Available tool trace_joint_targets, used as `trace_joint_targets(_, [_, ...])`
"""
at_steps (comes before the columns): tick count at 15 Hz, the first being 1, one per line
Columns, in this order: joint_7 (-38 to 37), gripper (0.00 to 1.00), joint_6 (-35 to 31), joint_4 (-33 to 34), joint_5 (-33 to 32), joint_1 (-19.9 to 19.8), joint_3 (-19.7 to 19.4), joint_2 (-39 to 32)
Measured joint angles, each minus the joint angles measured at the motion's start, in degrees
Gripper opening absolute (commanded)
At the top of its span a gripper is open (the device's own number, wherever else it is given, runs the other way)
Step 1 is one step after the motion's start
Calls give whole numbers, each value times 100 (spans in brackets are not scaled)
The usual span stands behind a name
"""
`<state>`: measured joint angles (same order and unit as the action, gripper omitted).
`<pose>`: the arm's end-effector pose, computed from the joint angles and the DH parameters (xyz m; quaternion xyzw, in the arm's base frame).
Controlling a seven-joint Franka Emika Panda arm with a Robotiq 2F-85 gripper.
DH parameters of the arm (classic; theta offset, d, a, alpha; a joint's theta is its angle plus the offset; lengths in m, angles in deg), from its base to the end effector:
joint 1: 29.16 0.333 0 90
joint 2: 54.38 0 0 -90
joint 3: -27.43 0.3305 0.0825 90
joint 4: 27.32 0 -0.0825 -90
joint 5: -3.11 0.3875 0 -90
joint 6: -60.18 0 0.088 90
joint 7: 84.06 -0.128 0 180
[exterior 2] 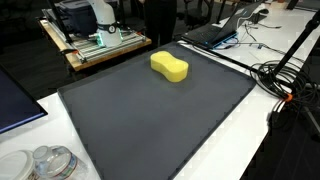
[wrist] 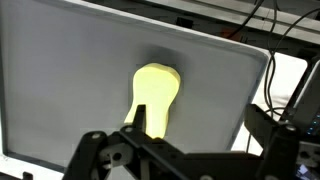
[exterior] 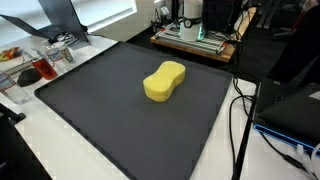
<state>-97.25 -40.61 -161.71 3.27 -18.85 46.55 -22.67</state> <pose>0.3262 0.1993 0.5099 0.9893 0.1147 0.0019 0.0898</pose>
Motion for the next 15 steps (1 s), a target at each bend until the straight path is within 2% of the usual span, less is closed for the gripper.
trace_joint_targets(5, [-4, 100, -158, 136, 0, 6, 79, -163])
trace_joint_targets(9, [-381, 100, -270, 756, -17, -23, 215, -1035])
trace_joint_targets(11, [-851, 100, -193, 1147, -159, -65, 235, -1585])
trace_joint_targets(15, [-2196, 100, 140, 2040, -875, -5, 394, -2660])
